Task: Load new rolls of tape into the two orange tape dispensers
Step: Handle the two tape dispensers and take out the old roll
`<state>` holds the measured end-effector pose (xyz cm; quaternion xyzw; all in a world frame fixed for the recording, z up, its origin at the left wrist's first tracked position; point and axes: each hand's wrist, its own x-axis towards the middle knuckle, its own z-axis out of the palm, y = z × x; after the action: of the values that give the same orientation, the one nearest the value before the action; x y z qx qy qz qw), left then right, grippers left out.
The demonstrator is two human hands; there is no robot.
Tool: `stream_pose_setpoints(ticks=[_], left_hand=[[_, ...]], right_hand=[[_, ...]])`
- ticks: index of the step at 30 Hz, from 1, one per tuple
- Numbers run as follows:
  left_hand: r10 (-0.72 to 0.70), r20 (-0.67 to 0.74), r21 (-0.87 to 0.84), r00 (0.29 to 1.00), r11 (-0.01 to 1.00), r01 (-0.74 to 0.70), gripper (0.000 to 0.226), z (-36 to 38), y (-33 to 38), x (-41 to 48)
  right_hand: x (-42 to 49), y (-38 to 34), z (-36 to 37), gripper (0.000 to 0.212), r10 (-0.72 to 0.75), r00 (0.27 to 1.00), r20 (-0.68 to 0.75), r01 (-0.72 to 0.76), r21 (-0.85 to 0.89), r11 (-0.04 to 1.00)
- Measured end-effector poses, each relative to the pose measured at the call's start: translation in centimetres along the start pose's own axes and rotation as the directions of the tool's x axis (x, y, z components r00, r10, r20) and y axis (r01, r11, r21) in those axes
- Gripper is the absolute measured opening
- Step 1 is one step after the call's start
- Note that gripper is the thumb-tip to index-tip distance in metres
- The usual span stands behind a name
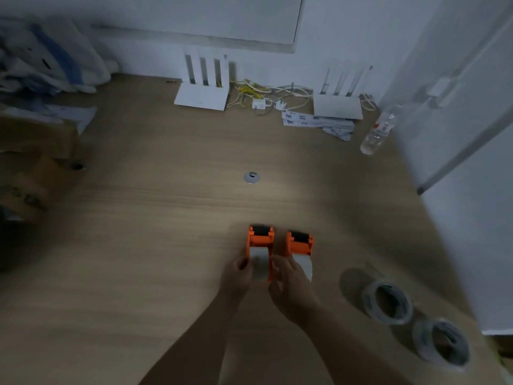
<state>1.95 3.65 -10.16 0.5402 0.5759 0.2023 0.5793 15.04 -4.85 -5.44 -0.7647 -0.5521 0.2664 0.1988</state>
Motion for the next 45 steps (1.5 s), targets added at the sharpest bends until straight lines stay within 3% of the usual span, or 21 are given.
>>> stream_pose_setpoints(ticks=[8,11,15,19,23,27,32,35,40,43,45], left_hand=[[0.022,-0.072,0.022,0.997,1.0,-0.021,0.027,0.9,-0.2,-0.2],[-0.015,-0.097,-0.055,0.995,0.998,0.009,0.022,0.8,0.9,-1.2],[-0.039,-0.116,-0.142,0.992,0.99,0.023,0.039,0.5,1.5,-2.7],[-0.022,-0.121,-0.281,0.992,0.959,-0.013,0.034,0.2,3.0,-5.2],[0.002,-0.099,-0.367,0.995,0.93,-0.038,0.032,-0.2,5.0,-8.0],[0.044,-0.125,-0.391,0.991,0.916,-0.09,0.036,-0.6,7.4,-10.1],[0.101,-0.109,-0.43,0.989,0.892,-0.139,0.04,-1.0,10.2,-11.7],[0.107,-0.11,-0.427,0.988,0.893,-0.144,0.038,-0.9,10.5,-12.1],[0.067,-0.144,-0.448,0.987,0.885,-0.125,0.033,-1.1,10.5,-11.8],[0.057,-0.155,-0.461,0.986,0.879,-0.123,0.032,-1.0,10.4,-11.5],[0.061,-0.169,-0.462,0.984,0.877,-0.134,0.031,-0.9,10.5,-11.5]], right_hand=[[-0.4,0.0,0.0,0.056,-0.013,0.999,0.038,0.011,0.064,0.998],[-0.3,0.3,-0.1,0.05,-0.014,1.0,0.009,0.013,0.103,0.995],[-0.2,0.5,-0.7,0.03,0.005,0.996,-0.093,0.007,0.128,0.992],[-0.6,0.3,-1.4,0.025,0.084,0.995,-0.054,-0.075,0.155,0.985],[-1.2,-0.3,-1.8,0.015,0.268,0.963,0.019,-0.252,0.407,0.878],[-1.9,-0.4,-1.6,0.014,0.334,0.932,0.139,-0.349,0.587,0.73],[-2.7,-0.2,-1.2,0.025,0.368,0.924,0.103,-0.349,0.621,0.702],[-2.6,-0.3,-1.0,0.026,0.36,0.929,0.088,-0.342,0.579,0.74],[-2.3,-0.8,-2.4,0.016,0.279,0.957,-0.076,-0.203,0.508,0.837],[-2.3,-2.6,-4.6,0.015,0.27,0.956,-0.112,-0.161,0.572,0.805],[-2.5,-4.3,-6.3,0.018,0.292,0.953,-0.083,-0.162,0.672,0.722]])
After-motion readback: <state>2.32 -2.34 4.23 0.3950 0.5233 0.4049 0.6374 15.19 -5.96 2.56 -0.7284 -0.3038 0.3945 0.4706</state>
